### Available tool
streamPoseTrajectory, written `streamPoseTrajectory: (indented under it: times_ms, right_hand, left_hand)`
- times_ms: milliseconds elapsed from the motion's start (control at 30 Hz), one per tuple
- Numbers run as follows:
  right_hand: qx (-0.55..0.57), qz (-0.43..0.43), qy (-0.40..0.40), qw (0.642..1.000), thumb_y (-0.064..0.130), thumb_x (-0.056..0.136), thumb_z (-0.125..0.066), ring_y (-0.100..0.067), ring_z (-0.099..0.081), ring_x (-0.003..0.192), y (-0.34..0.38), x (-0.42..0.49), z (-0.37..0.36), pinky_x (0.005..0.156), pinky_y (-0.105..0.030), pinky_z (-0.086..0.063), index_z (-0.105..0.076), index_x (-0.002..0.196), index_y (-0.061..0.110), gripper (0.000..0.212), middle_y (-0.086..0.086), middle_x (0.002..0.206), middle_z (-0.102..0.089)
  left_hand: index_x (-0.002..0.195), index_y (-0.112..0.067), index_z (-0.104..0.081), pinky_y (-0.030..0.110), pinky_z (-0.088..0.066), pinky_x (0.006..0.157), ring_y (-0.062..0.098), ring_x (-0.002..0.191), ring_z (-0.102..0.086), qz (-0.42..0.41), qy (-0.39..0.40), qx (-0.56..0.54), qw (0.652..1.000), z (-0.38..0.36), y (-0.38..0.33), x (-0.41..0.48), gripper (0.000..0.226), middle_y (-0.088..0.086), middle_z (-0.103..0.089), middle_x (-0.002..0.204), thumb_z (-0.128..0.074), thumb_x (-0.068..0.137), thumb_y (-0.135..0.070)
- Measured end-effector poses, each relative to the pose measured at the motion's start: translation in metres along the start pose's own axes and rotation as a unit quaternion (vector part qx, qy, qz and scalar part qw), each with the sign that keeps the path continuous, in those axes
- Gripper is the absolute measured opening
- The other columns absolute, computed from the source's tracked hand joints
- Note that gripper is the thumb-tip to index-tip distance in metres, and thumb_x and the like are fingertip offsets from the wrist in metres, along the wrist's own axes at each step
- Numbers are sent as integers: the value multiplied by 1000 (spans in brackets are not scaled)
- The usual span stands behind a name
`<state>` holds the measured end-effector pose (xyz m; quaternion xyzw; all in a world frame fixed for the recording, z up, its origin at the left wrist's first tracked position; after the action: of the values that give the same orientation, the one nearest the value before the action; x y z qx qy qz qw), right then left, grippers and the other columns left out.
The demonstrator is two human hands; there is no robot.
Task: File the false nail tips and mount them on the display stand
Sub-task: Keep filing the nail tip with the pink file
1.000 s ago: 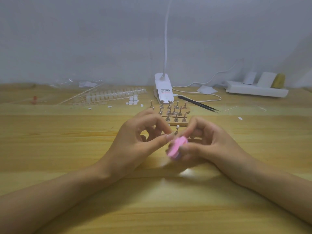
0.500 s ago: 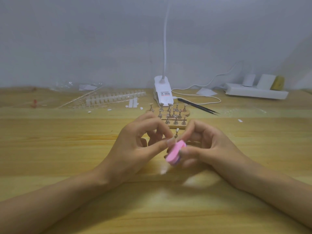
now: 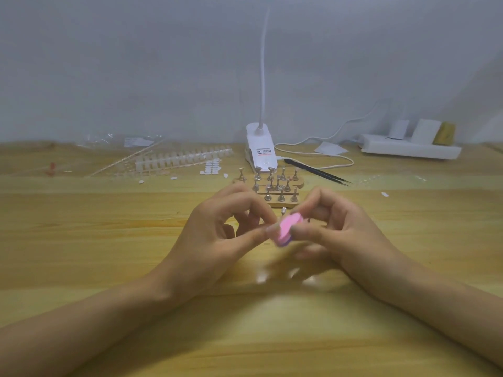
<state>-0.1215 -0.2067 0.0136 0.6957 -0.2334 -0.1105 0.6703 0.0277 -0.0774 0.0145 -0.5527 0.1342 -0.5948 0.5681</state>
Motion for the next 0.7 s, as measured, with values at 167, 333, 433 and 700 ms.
streamPoseTrajectory:
  times_ms: [167,333,433,700]
  right_hand:
    - [-4,-9,34,999,13,76,-84,-27,-75,85,-1,-1,-2,59,-27,-58,-60,85,17,25,-12,98,-74]
    - [30,-15,0,999,18,72,-83,-24,-75,85,1,0,3,59,-24,-57,-62,84,18,24,-11,96,-72]
    - [30,-13,-3,999,17,74,-84,-25,-75,86,1,0,4,58,-25,-58,-62,83,18,24,-12,96,-73]
    - [12,-5,-21,1000,18,75,-82,-25,-75,85,0,-1,3,57,-25,-57,-58,90,12,29,-13,98,-73]
  left_hand:
    - [78,-23,-70,53,-42,50,18,72,-50,7,-9,5,1000,1,0,1,18,-1,-52,83,-71,77,-41]
    - [78,-24,-70,53,-41,51,19,73,-50,-3,4,4,1000,-1,-2,-2,17,2,-52,84,-71,79,-41]
    - [78,-23,-70,53,-42,52,18,73,-50,3,-7,3,1000,0,-3,0,18,1,-52,84,-70,78,-41]
    - [77,-21,-70,51,-41,51,16,72,-52,13,-1,10,1000,0,-2,0,14,-2,-53,83,-76,79,-34]
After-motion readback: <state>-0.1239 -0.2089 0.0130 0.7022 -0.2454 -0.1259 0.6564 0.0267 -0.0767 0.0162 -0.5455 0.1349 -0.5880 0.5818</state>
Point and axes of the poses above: each hand's wrist, its own x-axis towards the middle knuckle, its own z-axis out of the back of the hand, y = z × x, the point moved 1 cm from there along x, towards the middle knuckle
